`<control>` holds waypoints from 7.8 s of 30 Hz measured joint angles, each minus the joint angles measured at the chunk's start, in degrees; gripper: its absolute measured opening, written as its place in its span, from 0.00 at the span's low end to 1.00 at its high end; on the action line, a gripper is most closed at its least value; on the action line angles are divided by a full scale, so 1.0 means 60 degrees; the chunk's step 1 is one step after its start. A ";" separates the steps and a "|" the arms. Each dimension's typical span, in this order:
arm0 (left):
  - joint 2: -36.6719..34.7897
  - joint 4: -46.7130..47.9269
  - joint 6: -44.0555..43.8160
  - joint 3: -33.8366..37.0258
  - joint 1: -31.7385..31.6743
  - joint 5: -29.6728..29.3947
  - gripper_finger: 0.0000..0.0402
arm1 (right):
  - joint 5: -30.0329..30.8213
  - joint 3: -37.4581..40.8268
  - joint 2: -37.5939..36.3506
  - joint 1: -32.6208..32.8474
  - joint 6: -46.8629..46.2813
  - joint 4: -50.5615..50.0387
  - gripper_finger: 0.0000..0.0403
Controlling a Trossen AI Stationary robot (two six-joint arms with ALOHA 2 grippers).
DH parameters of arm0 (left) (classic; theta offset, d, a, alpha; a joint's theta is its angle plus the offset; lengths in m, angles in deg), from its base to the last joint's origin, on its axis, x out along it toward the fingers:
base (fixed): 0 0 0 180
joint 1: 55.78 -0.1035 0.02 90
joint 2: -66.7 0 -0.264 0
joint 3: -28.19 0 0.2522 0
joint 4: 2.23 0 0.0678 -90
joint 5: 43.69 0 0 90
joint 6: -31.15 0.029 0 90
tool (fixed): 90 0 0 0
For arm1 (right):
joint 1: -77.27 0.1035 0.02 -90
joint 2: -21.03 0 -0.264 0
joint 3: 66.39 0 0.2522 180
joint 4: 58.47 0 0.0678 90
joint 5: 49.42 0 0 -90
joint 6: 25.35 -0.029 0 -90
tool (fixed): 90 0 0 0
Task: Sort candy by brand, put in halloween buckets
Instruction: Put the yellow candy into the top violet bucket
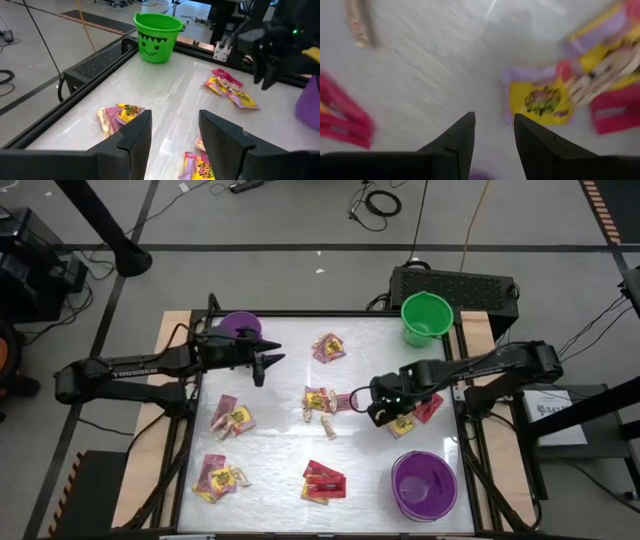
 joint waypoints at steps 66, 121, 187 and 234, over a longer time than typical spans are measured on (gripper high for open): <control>-0.2911 0.4526 -0.2938 -0.0011 -0.1323 -0.2369 0.42 | 0.0194 -0.4171 0.3849 -0.3756 0.6696 1.1767 0.00; -0.2856 0.7130 -0.4494 -0.0001 -0.1810 -0.0344 0.42 | -0.3655 -1.2714 1.0111 -0.4752 0.7400 0.6935 0.39; -0.0999 0.1148 -0.1487 0.0000 -0.1785 0.0870 0.42 | 0.2036 0.0548 0.2441 -0.2786 0.1094 -0.0200 0.34; -0.1532 0.5357 -0.1567 -0.0004 -0.1785 0.0964 0.42 | 0.1846 -0.2919 0.3189 -0.3124 0.7618 1.3306 0.00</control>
